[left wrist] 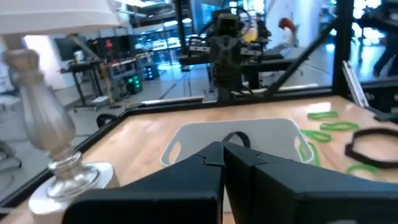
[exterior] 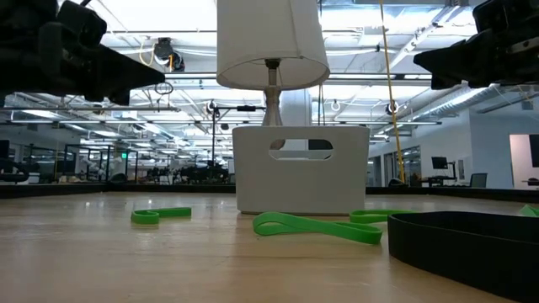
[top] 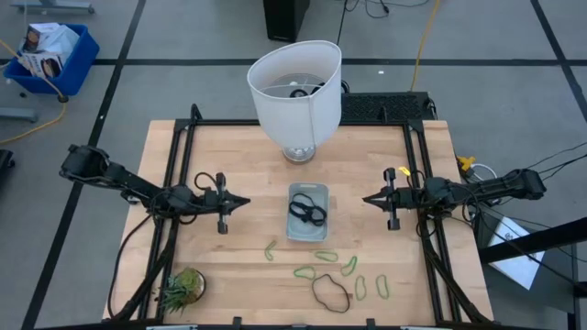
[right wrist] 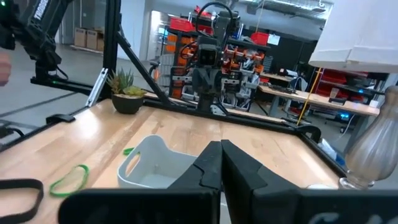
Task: Pick and place rubber bands into bin
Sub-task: Put the black rubber band into the gray bin
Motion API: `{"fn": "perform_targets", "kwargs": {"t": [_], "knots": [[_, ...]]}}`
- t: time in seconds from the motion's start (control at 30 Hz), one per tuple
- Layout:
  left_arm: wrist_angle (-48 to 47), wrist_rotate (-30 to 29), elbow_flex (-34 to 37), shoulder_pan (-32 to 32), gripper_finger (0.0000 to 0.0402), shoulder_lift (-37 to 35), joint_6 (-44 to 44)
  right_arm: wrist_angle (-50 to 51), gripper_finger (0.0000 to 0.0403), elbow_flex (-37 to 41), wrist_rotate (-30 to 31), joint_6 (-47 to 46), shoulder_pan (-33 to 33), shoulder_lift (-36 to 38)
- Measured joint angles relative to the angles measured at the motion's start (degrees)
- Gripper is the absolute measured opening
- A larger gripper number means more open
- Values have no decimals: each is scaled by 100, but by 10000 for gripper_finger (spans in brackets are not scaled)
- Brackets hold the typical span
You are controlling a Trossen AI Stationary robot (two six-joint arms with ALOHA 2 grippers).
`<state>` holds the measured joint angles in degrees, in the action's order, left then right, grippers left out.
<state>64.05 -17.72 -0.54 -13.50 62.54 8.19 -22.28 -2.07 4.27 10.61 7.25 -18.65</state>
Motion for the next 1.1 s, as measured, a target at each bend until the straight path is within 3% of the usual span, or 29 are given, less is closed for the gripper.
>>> {"fn": "perform_targets", "kwargs": {"t": [0.3,0.47,0.53,0.6,0.7,0.87,0.97,1.1], "knots": [[-265,125,-22,247,9,2,-346,105,0,0,9,-556,0,-2],[-448,207,-446,-499,6,-714,830,-49,0,0,-131,-609,1,43],[-1159,-291,-650,-959,4,-1330,1269,-77,0,0,-267,-674,28,107],[-2594,-1171,-938,-1473,6,-1984,1420,-68,0,0,-302,-694,109,237],[-4456,-2234,-1489,-2284,3,-2641,977,-54,0,0,-293,-696,282,417],[-5087,-3720,-1729,-3251,2,-2549,1005,202,0,0,-245,-661,460,613],[-5103,-3778,-1591,-3262,4,-2431,1124,249,0,0,-140,-680,461,614],[-5028,-3296,-1558,-3098,2,-2432,1125,246,0,0,-303,-690,462,584]]}}
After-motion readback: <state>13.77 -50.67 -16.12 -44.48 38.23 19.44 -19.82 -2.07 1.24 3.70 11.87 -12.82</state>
